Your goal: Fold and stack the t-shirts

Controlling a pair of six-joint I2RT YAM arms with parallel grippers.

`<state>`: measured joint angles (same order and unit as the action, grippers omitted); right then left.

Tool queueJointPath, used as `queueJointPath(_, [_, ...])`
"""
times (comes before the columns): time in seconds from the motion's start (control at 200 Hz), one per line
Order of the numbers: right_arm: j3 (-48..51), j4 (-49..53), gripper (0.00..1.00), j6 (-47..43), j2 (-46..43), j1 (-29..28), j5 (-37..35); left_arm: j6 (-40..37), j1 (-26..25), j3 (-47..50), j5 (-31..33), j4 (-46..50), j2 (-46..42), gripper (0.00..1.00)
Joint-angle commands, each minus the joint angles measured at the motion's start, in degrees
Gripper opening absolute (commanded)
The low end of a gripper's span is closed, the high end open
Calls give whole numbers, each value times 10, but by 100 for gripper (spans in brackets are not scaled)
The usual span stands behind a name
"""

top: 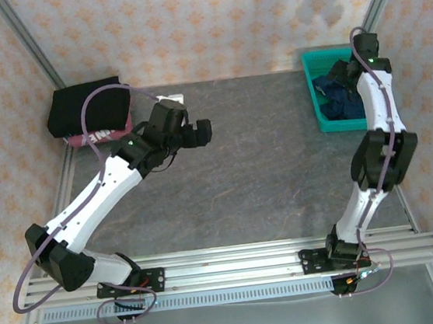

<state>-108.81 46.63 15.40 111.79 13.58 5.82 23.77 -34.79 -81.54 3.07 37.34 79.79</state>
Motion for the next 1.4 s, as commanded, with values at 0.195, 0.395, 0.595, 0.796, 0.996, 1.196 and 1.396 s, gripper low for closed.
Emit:
queueJointPath(0.195, [-95, 21, 81, -1, 151, 17, -71, 48, 2, 73, -7, 68, -94, 100])
queueJointPath(0.395, [-91, -25, 53, 16, 187, 21, -115, 90, 12, 122, 16, 70, -146, 100])
queueJointPath(0.595, [-66, -90, 6, 48, 150, 23, -84, 95, 18, 150, 39, 62, -181, 100])
queueJointPath(0.796, [114, -298, 0, 112, -34, 9, -3, 101, 23, 172, 36, 20, -196, 100])
queueJointPath(0.996, [192, -404, 0, 128, -191, -51, 49, 93, 21, 124, 16, -12, -152, 100])
queueJointPath(1.196, [69, -415, 0, 117, -252, -123, 121, 44, 21, -3, 29, -9, -103, 100])
queueJointPath(1.396, [-111, -386, 0, 169, -219, -184, 304, 24, 27, -172, 71, 53, -73, 100])
